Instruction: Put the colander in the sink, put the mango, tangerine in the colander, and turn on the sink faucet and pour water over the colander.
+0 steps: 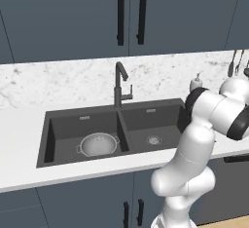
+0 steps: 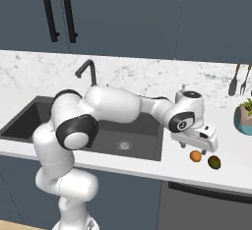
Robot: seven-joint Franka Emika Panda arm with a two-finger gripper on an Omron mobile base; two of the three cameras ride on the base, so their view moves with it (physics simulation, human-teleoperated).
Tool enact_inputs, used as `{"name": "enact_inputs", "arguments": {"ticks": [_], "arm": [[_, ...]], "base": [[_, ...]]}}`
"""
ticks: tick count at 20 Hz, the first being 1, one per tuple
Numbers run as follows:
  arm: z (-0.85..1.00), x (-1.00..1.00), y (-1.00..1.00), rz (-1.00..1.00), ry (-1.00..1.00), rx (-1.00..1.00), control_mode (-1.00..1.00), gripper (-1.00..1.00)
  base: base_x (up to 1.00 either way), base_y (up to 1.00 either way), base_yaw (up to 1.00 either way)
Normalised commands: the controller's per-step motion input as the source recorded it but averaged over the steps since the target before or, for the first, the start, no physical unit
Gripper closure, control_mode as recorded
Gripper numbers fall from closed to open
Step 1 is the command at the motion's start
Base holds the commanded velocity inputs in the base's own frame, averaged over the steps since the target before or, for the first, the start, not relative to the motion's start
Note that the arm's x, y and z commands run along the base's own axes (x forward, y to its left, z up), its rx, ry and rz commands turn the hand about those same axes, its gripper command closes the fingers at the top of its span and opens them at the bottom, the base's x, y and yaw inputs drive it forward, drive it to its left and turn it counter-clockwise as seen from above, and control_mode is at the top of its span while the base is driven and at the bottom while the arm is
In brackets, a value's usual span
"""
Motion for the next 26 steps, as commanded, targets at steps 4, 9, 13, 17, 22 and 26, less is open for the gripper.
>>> {"name": "enact_inputs", "arguments": {"ticks": [4,9,13,17,22,26], "arm": [[-0.12,0.0,0.0,0.0,-0.01,0.1,-1.0,-1.0],[-0.31,0.0,0.0,-0.01,-0.01,0.01,-1.0,-1.0],[-0.33,0.02,0.0,0.0,-0.02,0.0,-1.0,-1.0],[-0.17,0.09,0.0,0.0,0.0,0.0,-1.0,-1.0],[-0.17,0.16,0.01,0.0,0.0,0.0,-1.0,-1.0],[-0.19,0.26,0.07,0.0,0.0,0.0,-1.0,-1.0]], "base": [[0.0,0.0,0.0],[0.0,0.0,0.0],[0.0,0.0,0.0],[0.0,0.0,0.0],[0.0,0.0,0.0],[0.0,0.0,0.0]]}}
